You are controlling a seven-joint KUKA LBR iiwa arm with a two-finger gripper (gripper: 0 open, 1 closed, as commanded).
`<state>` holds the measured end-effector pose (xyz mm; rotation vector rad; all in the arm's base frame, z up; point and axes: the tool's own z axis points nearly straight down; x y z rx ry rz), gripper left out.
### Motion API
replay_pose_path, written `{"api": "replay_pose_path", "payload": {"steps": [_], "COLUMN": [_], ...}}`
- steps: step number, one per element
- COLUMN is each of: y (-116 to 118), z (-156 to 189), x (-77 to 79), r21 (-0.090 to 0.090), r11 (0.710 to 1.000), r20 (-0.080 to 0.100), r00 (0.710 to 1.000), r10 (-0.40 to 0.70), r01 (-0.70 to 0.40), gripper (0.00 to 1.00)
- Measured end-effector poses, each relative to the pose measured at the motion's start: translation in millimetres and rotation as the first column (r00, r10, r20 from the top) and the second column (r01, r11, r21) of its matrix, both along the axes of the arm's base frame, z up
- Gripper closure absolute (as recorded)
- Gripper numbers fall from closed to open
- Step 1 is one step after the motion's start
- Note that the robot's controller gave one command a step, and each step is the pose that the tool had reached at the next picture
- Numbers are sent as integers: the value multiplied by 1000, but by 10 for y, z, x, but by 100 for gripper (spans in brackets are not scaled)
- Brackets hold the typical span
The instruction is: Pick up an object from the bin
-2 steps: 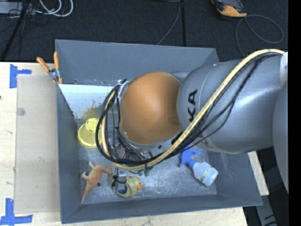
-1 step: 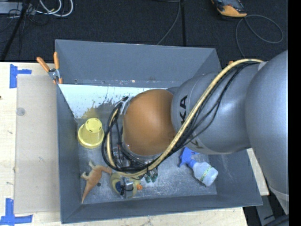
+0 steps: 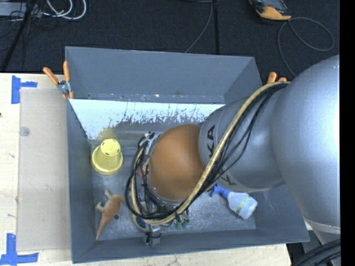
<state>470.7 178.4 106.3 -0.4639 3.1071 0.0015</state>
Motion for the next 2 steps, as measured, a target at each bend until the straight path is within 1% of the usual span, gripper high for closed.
{"api": "replay_pose_path", "payload": {"steps": [1,2], "y": [-270,-269], "z": [-85,-85], "x": [276,276], "r21": [0,0], "r11": [998,998], "r20": [-1,-1], "r00": [998,998], "r10": [66,65], "r01": [-66,-65], "gripper": [100,100]}}
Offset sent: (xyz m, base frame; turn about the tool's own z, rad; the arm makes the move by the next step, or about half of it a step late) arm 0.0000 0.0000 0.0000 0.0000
